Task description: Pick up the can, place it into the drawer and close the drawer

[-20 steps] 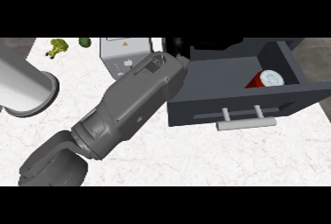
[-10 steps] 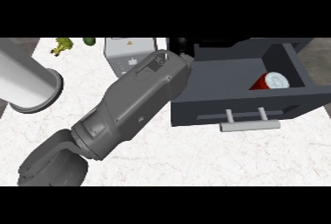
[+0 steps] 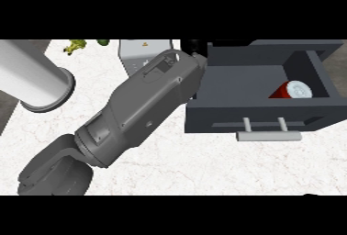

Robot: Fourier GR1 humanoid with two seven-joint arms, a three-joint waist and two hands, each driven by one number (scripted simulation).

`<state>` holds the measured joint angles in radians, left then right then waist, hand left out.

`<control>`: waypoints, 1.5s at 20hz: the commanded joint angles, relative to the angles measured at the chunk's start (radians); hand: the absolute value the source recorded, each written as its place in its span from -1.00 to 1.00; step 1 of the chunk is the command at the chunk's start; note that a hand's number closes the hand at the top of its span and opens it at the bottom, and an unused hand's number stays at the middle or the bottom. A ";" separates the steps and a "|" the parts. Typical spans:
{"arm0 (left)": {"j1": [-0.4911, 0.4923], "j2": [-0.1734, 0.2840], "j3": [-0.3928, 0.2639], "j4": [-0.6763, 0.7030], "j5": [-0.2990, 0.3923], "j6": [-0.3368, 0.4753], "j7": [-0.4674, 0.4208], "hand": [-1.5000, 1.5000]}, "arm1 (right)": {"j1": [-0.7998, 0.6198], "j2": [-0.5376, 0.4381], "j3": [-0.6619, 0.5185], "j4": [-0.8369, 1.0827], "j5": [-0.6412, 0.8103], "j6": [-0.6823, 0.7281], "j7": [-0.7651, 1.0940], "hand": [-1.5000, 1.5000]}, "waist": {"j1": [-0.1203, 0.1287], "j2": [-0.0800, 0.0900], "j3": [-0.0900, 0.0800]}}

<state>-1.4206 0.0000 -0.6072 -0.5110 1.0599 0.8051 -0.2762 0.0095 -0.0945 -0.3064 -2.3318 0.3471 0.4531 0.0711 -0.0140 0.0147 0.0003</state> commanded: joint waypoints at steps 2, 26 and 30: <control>-0.007 0.000 -0.001 -0.008 0.003 0.019 0.033 -1.00 | -0.093 0.019 0.179 0.100 0.264 -0.084 -0.023 -1.00 | 0.008 -0.006 0.000; 0.135 0.257 -0.010 -0.276 -0.131 0.036 0.231 -1.00 | -0.614 -0.046 0.311 1.196 0.823 -0.571 -0.188 -1.00 | 0.068 -0.011 0.000; 0.205 0.305 0.008 -0.356 -0.146 0.028 0.242 -1.00 | -0.647 -0.047 0.285 1.357 0.853 -0.681 -0.208 -1.00 | 0.057 -0.012 0.000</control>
<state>-1.2646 0.2468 -0.6091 -0.7969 0.9269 0.8369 -0.0603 -0.5991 -0.1352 0.0037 -1.1278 1.1670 -0.1283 -0.1139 0.0442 0.0032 0.0005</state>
